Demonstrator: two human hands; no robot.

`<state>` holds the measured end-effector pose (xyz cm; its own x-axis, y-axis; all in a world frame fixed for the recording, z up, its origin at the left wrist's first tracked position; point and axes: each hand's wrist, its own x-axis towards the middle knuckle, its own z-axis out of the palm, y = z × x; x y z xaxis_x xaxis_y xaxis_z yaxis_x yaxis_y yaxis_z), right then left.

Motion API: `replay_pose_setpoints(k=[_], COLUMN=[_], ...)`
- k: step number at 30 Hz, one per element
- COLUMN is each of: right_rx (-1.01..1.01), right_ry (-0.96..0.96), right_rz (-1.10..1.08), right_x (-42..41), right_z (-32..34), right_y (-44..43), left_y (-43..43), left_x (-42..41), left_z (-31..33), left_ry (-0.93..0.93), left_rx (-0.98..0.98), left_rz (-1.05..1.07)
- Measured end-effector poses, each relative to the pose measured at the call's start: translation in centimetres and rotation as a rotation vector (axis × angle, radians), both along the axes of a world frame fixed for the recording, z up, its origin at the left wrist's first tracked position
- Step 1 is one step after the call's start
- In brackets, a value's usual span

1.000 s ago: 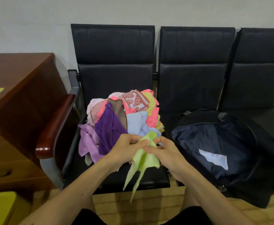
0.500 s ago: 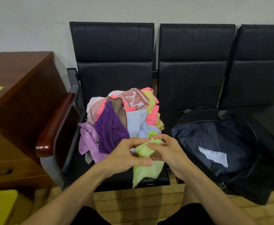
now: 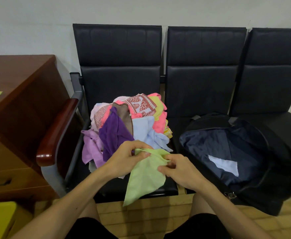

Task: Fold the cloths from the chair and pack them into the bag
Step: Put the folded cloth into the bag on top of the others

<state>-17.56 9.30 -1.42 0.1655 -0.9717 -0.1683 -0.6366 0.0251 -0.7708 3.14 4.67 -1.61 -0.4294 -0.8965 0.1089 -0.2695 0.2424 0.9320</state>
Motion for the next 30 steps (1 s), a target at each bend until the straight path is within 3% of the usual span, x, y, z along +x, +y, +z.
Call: replay_pose_setpoints(k=[2, 4, 9, 14, 19, 22, 24, 28, 30], right_rx=[-0.007, -0.074, -0.14, -0.098, 0.088, 0.213, 0.323, 0.458, 0.467], right_ry=[0.15, 0.171, -0.228, -0.406, -0.896, -0.745, -0.72, -1.071, -1.135], right_rz=[0.04, 0.03, 0.0, -0.066, -0.088, -0.015, 0.011, -0.074, -0.104], right_x=[-0.8, -1.6, -2.1, -2.1, -2.5, -0.7, 0.6, 1.4, 1.4], right_z=[-0.2, 0.1, 1.4, 0.2, 0.2, -1.0, -1.4, -0.3, 0.5], right_y=[0.0, -0.3, -0.4, -0.3, 0.1, 1.2, 2.0, 2.8, 2.8], left_y=[-0.1, -0.3, -0.4, 0.3, 1.3, 1.2, 0.7, -0.5, -0.4], left_x=[0.5, 1.0, 2.1, 2.2, 1.0, -1.0, -1.6, -0.5, -0.4], left_z=[0.2, 0.3, 0.2, 1.0, 1.9, 2.8, 3.0, 1.6, 0.8], left_ry=[-0.073, -0.148, -0.244, -0.078, 0.273, 0.364, 0.321, -0.003, -0.043], left_rx=[-0.012, -0.02, 0.006, 0.11, 0.231, 0.257, 0.197, -0.05, 0.002], left_rz=[-0.049, -0.065, 0.003, -0.061, -0.022, 0.034, 0.108, 0.325, 0.401])
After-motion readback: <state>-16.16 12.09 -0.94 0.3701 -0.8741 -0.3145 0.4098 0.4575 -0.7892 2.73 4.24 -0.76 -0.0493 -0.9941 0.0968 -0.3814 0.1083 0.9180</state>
